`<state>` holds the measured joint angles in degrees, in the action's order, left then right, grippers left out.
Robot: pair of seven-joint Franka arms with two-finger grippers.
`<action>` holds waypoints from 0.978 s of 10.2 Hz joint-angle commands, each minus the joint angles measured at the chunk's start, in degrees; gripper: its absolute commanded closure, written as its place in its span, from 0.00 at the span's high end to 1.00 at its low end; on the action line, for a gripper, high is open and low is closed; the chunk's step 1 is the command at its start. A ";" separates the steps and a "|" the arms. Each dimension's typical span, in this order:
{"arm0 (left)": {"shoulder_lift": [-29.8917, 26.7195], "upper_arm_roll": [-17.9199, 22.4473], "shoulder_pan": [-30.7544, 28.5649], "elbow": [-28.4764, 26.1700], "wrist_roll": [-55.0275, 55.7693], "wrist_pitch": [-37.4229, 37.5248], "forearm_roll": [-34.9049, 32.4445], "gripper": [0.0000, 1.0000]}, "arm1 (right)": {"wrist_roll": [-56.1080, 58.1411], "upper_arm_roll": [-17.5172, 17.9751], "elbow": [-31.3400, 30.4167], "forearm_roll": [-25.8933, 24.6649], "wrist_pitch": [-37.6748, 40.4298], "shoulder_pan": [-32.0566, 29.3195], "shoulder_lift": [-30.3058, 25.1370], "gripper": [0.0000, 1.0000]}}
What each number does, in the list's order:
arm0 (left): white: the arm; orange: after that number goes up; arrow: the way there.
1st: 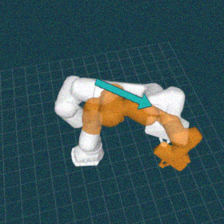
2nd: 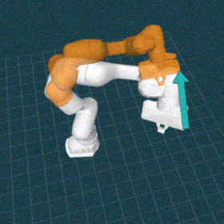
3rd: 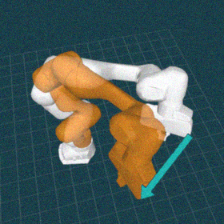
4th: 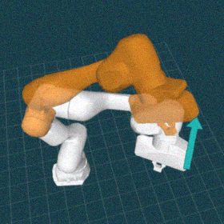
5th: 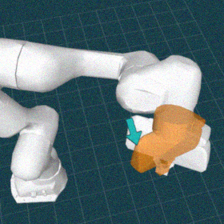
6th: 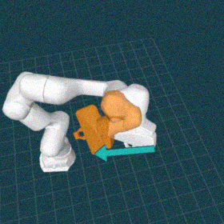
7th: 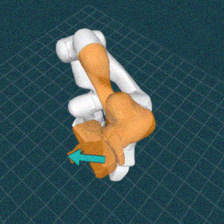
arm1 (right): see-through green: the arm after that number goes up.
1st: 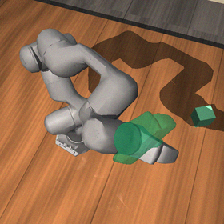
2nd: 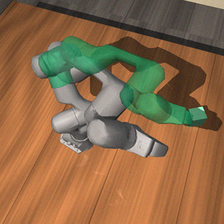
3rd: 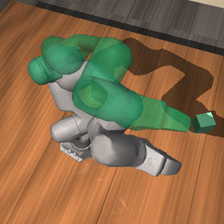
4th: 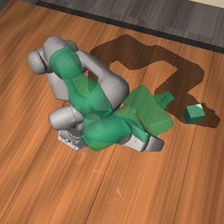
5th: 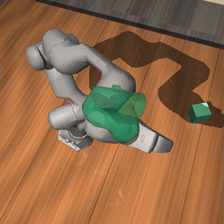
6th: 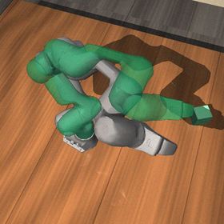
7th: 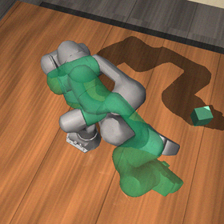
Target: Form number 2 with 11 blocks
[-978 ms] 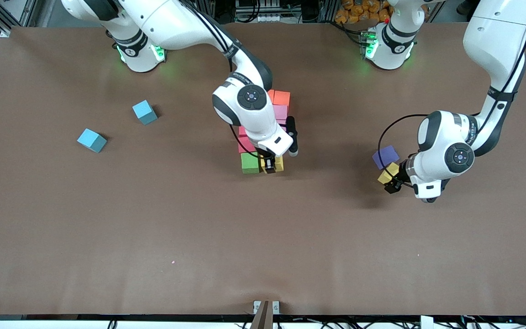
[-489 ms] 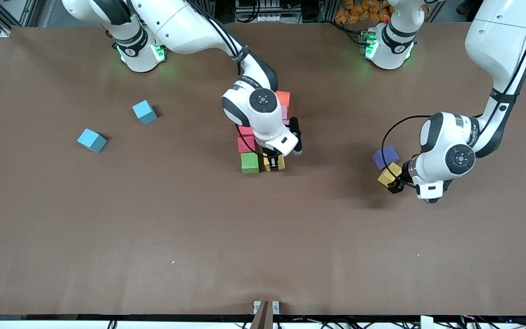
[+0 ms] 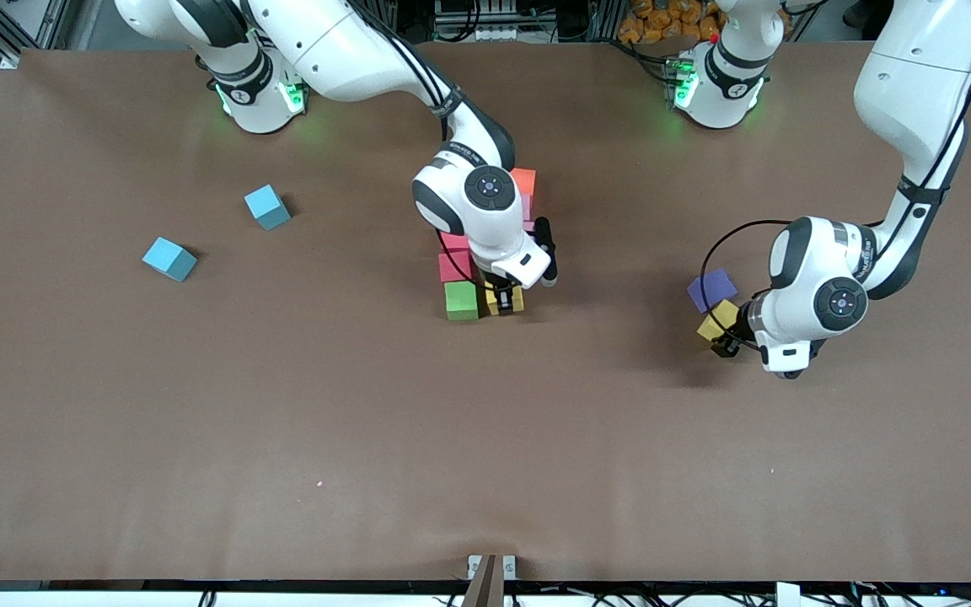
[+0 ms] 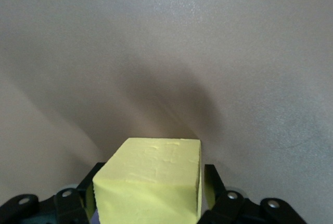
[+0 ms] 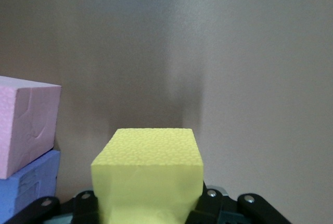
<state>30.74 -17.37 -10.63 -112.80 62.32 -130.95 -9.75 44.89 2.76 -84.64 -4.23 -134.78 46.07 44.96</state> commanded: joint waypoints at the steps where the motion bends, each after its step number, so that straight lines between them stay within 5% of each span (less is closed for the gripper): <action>1: 0.73 -0.21 -0.09 1.27 1.04 -0.19 -1.32 0.57 | -0.24 -0.57 0.44 1.33 0.04 0.25 1.26 0.36; 2: 0.73 -0.21 -0.09 1.27 1.13 -0.19 -1.06 0.44 | -0.24 -0.48 0.52 1.33 -0.13 0.07 1.62 0.36; 3: 0.73 -0.21 0.00 1.27 1.13 -0.19 -1.06 0.42 | -0.24 -0.57 0.44 1.33 -0.14 0.07 1.62 0.36; 10: 0.20 -0.56 1.67 2.59 6.58 0.43 -0.71 0.44 | -0.24 -0.57 0.35 1.33 -0.05 -0.55 1.53 0.36</action>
<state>30.96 -17.87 -9.57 -110.74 67.04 -130.97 -9.75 44.84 2.02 -84.65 -3.71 -134.87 45.83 46.38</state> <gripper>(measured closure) 0.396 0.423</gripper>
